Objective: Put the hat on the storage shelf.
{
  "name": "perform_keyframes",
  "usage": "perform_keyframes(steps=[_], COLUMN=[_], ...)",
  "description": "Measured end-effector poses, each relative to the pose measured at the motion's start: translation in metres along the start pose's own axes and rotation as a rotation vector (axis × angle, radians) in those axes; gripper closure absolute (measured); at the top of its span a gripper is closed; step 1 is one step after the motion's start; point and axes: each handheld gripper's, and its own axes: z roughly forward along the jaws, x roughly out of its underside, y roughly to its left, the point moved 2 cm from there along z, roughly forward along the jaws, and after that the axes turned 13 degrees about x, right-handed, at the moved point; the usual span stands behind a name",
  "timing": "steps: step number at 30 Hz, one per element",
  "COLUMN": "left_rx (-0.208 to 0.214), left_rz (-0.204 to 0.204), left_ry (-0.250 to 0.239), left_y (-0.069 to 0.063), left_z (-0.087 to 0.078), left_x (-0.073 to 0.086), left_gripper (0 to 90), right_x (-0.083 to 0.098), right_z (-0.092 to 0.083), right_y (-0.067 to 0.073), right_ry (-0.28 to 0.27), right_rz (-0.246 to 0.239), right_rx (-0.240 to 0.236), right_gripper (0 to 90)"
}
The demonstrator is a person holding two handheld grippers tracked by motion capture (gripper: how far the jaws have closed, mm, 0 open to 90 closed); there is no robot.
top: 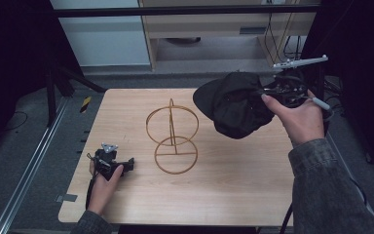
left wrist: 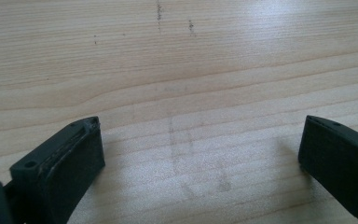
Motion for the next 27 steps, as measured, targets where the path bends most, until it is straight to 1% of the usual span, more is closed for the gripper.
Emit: perform_keyframes(steps=[2, 5, 8, 12, 16, 22, 27], left_rx=[0.0, 0.0, 0.0, 0.0, 0.0, 0.0, 0.0], left_rz=[0.0, 0.0, 0.0, 0.0, 0.0, 0.0, 0.0], left_ry=[0.0, 0.0, 0.0, 0.0, 0.001, 0.001, 0.0], left_y=[0.0, 0.0, 0.0, 0.0, 0.0, 0.0, 0.0], left_z=[0.0, 0.0, 0.0, 0.0, 0.0, 0.0, 0.0], left_x=[0.0, 0.0, 0.0, 0.0, 0.0, 0.0, 0.0], left_gripper=[0.0, 0.0, 0.0, 0.0, 0.0, 0.0, 0.0], right_x=[-0.003, -0.008, -0.013, -0.021, -0.029, -0.037, -0.043], right_z=[-0.002, -0.004, -0.005, -0.006, -0.006, -0.004, 0.0], right_y=[0.001, 0.005, 0.012, 0.027, 0.042, 0.065, 0.081], right_ry=[-0.017, -0.035, -0.048, -0.067, -0.074, -0.089, -0.093], right_rz=[0.013, 0.02, 0.016, -0.008, -0.029, -0.044, -0.071], right_rx=[-0.003, -0.015, -0.028, -0.047, -0.07, -0.113, -0.133], right_gripper=[85.7, 85.7, 85.7, 85.7, 85.7, 85.7, 85.7])
